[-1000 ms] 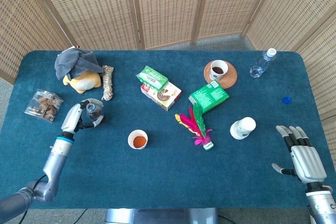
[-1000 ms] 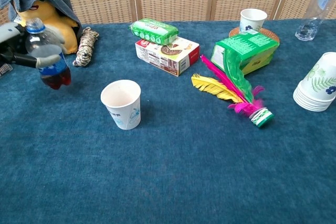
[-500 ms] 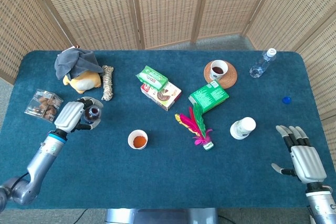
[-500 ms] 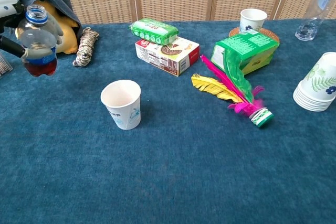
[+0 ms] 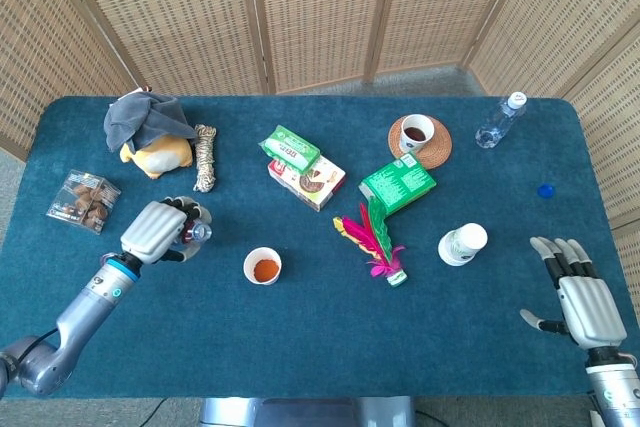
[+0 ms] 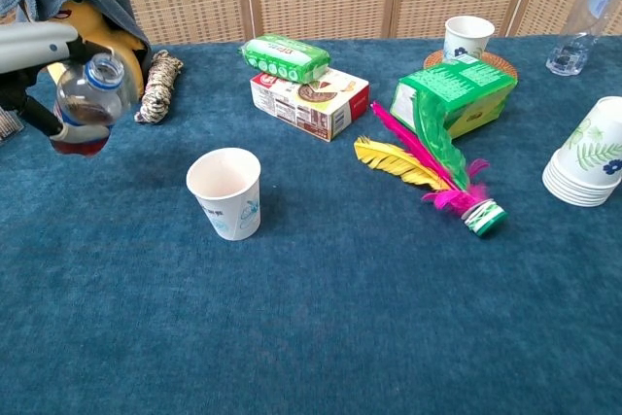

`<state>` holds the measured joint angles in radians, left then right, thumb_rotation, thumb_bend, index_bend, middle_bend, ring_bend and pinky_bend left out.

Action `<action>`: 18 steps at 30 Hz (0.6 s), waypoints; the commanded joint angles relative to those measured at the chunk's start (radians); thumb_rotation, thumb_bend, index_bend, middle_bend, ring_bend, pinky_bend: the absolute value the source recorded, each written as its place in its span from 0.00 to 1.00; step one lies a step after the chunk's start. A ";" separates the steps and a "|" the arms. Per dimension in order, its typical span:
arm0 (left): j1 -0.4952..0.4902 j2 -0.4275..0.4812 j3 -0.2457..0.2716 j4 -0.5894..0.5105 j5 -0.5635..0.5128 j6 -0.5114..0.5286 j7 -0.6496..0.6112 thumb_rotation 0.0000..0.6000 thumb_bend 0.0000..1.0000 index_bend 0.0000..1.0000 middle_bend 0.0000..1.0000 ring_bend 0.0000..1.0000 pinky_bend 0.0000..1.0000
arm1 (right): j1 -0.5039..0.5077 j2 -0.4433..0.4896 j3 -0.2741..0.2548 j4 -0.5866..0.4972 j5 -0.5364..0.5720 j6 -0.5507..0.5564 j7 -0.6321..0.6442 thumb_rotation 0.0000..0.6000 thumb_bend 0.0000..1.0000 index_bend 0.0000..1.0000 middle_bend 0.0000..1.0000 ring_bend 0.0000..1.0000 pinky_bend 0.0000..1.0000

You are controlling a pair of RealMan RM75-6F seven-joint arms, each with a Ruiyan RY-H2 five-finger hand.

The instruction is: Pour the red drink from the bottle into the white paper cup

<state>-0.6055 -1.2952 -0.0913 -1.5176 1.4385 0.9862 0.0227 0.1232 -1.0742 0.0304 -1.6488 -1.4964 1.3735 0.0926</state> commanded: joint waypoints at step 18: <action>-0.061 0.040 0.025 -0.087 -0.059 -0.062 0.392 1.00 0.43 0.52 0.42 0.29 0.43 | -0.007 0.016 0.008 -0.001 0.001 0.018 0.043 1.00 0.00 0.00 0.00 0.00 0.00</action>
<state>-0.6545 -1.2565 -0.0675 -1.5898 1.3967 0.9377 0.3765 0.1168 -1.0599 0.0371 -1.6499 -1.4967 1.3893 0.1323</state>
